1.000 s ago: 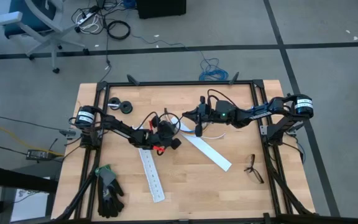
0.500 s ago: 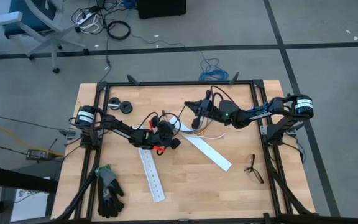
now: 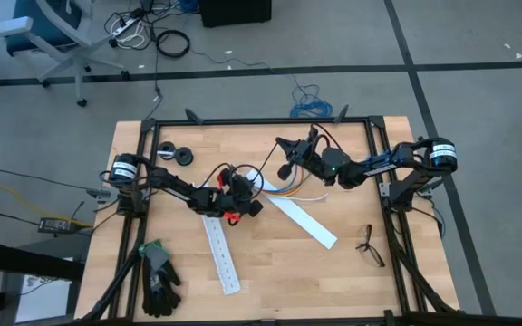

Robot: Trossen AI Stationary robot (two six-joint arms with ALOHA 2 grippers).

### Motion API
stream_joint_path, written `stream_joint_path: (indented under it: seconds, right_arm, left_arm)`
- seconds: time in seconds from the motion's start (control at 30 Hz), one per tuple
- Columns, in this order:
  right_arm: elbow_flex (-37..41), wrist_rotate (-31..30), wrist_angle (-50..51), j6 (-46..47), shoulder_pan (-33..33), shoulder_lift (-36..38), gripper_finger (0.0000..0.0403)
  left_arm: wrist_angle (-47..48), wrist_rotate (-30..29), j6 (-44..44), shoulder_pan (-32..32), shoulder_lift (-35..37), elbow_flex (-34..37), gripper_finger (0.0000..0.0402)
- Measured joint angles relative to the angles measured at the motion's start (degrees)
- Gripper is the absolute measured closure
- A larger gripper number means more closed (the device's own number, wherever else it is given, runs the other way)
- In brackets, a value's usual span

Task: Ziptie cables
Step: Wrap the cables together using the black zip tie, then put the zip-tied cables into the white cable duct

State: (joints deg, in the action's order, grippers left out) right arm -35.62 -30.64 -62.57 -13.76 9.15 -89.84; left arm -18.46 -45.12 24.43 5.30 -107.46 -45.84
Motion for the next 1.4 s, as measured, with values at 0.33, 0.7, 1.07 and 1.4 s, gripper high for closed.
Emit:
stream_joint_path:
  seconds: [0.33, 0.7, 1.07, 1.4]
  right_arm:
    - [-0.09, 3.47, 5.11, 0.51, -0.09, 0.22, 0.0403]
    - [-0.09, 10.54, 13.14, 6.18, -0.37, 0.22, 0.038]
    - [-0.09, 7.61, 13.18, -0.04, 0.98, 0.18, 0.0333]
    - [-0.09, 7.5, 13.18, -0.37, 4.37, 0.13, 0.0326]
  left_arm:
    - [-1.54, 1.17, -0.04, 0.11, -0.21, 0.33, 0.0344]
    - [-2.97, 1.95, 1.73, 0.0, -0.2, 0.31, 0.0238]
    - [-3.32, 1.64, -4.71, -2.11, 2.35, 0.17, 0.0207]
    - [-3.45, -1.62, -15.23, -8.82, 2.95, 0.11, 0.0207]
